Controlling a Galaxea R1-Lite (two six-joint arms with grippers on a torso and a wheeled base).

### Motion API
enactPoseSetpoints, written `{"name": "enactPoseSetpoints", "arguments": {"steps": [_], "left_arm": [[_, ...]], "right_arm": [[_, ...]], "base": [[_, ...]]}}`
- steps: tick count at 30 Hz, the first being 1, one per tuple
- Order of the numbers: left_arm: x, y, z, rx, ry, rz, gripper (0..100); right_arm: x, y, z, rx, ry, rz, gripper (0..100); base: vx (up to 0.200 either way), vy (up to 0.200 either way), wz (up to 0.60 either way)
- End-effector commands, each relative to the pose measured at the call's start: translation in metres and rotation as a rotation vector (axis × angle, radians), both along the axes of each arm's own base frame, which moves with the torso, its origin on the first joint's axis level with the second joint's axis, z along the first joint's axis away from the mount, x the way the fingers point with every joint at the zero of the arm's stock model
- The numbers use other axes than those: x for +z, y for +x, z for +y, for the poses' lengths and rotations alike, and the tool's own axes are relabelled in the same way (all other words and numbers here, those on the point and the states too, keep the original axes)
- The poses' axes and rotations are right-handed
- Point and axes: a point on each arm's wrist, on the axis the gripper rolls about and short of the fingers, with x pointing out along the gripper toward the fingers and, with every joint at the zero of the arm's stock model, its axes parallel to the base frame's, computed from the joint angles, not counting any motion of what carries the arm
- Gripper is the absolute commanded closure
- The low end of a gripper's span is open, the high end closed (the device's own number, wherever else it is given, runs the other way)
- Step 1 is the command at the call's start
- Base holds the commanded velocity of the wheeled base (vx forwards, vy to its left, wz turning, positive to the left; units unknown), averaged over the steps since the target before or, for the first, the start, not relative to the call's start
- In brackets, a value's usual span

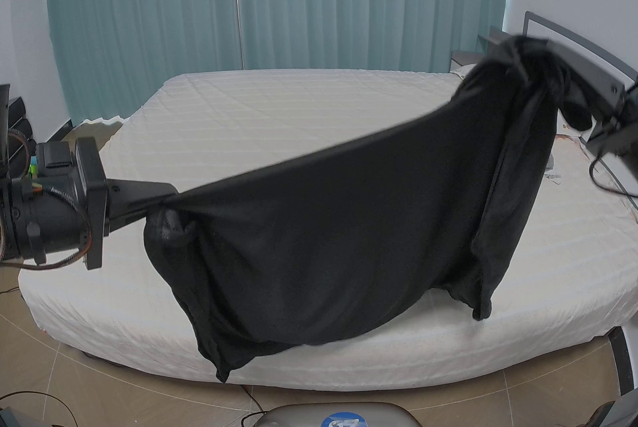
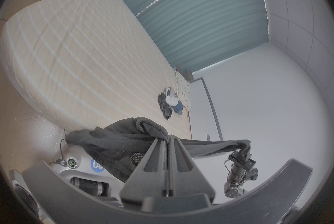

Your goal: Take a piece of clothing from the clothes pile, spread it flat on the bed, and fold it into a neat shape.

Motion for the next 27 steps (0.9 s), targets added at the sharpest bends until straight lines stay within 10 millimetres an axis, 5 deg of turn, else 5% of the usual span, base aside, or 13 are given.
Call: {"name": "enactPoseSetpoints", "arguments": {"steps": [1, 4, 5, 9, 15, 27], "left_arm": [[-0.001, 0.064, 0.005, 0.148, -0.046, 0.058, 100], [-0.002, 0.071, 0.006, 0.162, -0.058, 0.059, 100], [-0.011, 0.092, 0.006, 0.191, -0.081, 0.07, 100], [-0.025, 0.117, 0.011, 0.23, -0.081, 0.078, 100], [-0.043, 0.144, 0.014, 0.257, -0.083, 0.073, 100], [-0.067, 0.195, 0.005, 0.258, -0.075, 0.093, 100]], "right_arm": [[0.012, 0.075, 0.002, -0.099, 0.01, 0.103, 100], [0.008, 0.086, 0.004, -0.107, 0.004, 0.119, 100], [-0.01, 0.12, 0.009, -0.137, -0.025, 0.17, 100], [-0.034, 0.151, 0.019, -0.175, -0.065, 0.219, 100], [-0.051, 0.17, 0.023, -0.224, -0.096, 0.208, 100], [-0.074, 0.201, 0.025, -0.261, -0.148, 0.215, 100]], "base": [[0.0, 0.0, 0.0], [0.0, 0.0, 0.0], [0.0, 0.0, 0.0], [0.0, 0.0, 0.0], [0.0, 0.0, 0.0], [0.2, 0.0, 0.0]]}}
